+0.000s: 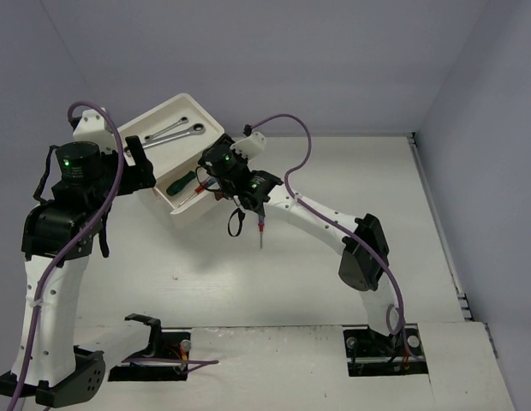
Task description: Sort the tools into containers
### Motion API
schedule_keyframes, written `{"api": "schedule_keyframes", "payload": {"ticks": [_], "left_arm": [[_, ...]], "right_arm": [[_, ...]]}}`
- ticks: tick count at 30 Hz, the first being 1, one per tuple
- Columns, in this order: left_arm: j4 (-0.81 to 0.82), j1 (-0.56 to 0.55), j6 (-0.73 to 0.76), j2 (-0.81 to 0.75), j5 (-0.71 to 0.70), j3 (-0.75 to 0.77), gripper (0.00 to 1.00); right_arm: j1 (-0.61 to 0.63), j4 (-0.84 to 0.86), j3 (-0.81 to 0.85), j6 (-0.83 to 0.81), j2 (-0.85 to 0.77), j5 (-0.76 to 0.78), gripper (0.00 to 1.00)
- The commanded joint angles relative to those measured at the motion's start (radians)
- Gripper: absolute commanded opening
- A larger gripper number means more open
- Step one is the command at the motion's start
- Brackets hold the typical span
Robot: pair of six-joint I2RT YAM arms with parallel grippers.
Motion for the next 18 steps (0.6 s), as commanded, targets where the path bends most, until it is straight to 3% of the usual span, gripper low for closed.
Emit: {"api": "schedule_keyframes", "payload": {"ticks": [1,11,18], "left_arm": [[0.034,-0.006,0.0,-0.005,0.007,0.044,0.75],[0.035,-0.007,0.006,-0.004,0.019,0.022,0.75],[0.034,-0.009,0.01,0.012,0.02,0.021,0.75]], "right_arm": [[-0.031,0.059,-0.044,-0.252,-0.157,0.065,0.44],[-0.305,0.043,-0.437,-0.602,-0.413,-0.196,0.54],[-0.418,0.042,-0.577,-0.751,-0.378,-0.418,0.56]]}}
